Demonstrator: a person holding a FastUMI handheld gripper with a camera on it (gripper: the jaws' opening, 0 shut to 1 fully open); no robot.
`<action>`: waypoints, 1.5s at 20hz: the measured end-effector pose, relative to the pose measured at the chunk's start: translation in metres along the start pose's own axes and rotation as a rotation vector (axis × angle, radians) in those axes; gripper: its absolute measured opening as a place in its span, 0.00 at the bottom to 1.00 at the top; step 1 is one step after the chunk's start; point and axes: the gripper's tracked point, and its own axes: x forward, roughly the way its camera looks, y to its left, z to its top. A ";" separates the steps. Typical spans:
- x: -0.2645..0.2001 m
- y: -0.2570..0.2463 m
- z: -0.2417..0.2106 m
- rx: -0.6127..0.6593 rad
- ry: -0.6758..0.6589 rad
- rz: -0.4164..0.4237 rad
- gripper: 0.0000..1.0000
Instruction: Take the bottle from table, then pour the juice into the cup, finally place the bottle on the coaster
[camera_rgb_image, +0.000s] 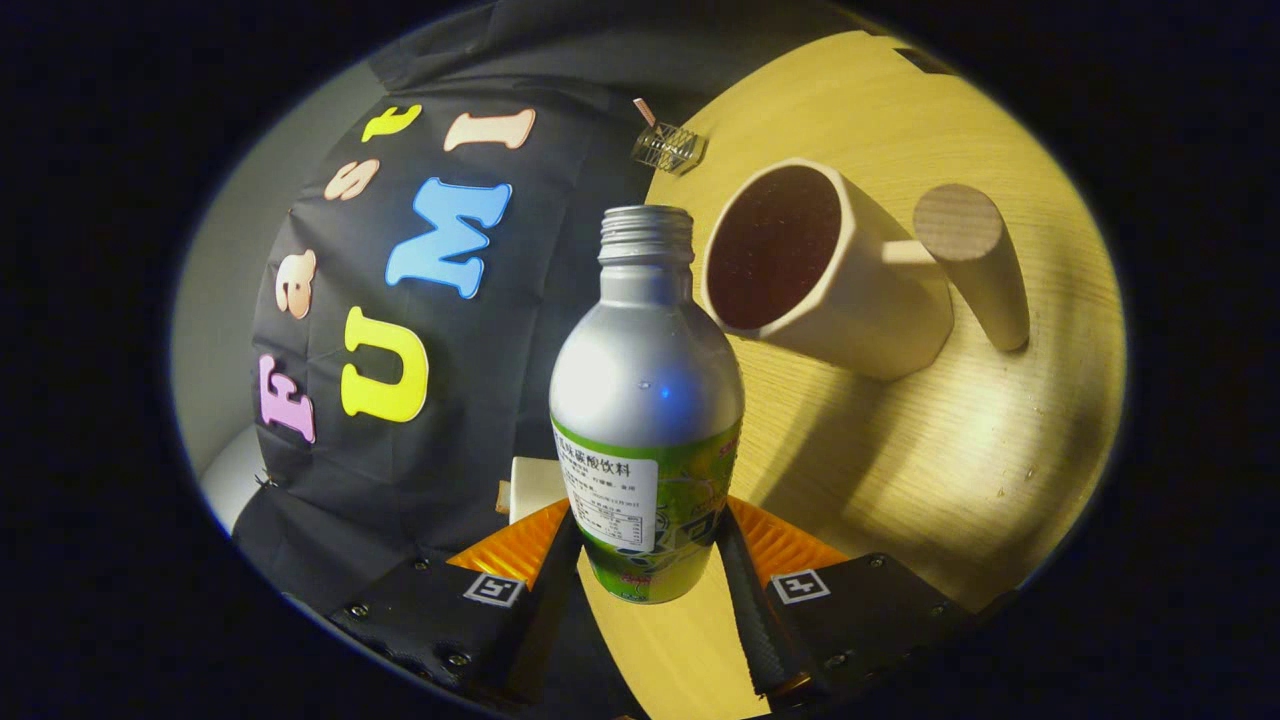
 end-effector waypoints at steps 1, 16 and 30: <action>0.002 0.000 0.002 -0.029 -0.011 -0.005 0.75; 0.037 0.008 0.027 -0.430 -0.174 -0.104 0.75; 0.097 0.012 0.034 -0.788 -0.232 -0.242 0.75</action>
